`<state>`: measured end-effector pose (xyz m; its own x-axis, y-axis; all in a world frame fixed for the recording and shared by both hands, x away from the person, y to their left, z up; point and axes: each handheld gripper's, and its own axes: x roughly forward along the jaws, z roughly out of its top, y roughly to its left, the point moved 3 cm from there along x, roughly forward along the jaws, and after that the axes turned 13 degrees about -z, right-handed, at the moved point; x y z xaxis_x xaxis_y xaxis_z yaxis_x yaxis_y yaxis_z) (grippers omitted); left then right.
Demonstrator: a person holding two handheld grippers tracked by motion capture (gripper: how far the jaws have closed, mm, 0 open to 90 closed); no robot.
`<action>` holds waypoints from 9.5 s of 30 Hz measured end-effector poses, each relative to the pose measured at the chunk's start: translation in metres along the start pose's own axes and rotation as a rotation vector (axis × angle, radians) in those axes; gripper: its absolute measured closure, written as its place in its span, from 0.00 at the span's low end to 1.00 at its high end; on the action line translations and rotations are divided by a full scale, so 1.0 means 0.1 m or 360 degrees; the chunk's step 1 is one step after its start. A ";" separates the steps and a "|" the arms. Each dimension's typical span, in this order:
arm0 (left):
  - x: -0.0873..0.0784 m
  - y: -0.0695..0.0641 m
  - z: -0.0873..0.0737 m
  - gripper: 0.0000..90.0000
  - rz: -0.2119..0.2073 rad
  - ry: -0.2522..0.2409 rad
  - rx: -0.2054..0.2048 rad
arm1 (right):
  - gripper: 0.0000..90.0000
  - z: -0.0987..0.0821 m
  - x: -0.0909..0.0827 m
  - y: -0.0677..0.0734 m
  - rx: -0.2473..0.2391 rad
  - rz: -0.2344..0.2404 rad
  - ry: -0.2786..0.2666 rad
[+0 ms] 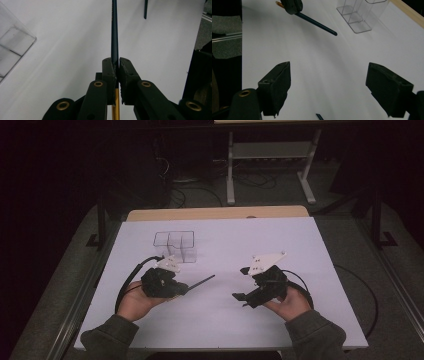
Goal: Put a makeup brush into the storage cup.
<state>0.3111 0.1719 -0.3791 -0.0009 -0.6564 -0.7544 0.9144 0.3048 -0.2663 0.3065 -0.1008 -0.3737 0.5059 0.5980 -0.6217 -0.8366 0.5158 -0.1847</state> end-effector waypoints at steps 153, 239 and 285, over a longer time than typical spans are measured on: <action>0.19 -0.44 0.25 0.94 -0.0294 0.0263 0.0387 | 0.82 0.43 0.41 0.42 -0.0466 0.0653 0.0196; 0.02 -0.40 0.27 0.85 -0.0310 0.0029 0.0315 | 0.91 0.28 0.48 0.38 -0.0342 0.0634 -0.0015; -0.13 -0.43 0.33 0.81 -0.0236 0.0089 0.0313 | 0.92 0.47 0.55 0.44 -0.0442 0.0605 0.0186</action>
<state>0.2855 0.1449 -0.3378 -0.1585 -0.6431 -0.7492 0.9638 0.0641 -0.2589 0.3079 -0.0159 -0.3801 0.1396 0.6313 -0.7628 -0.9902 0.0813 -0.1140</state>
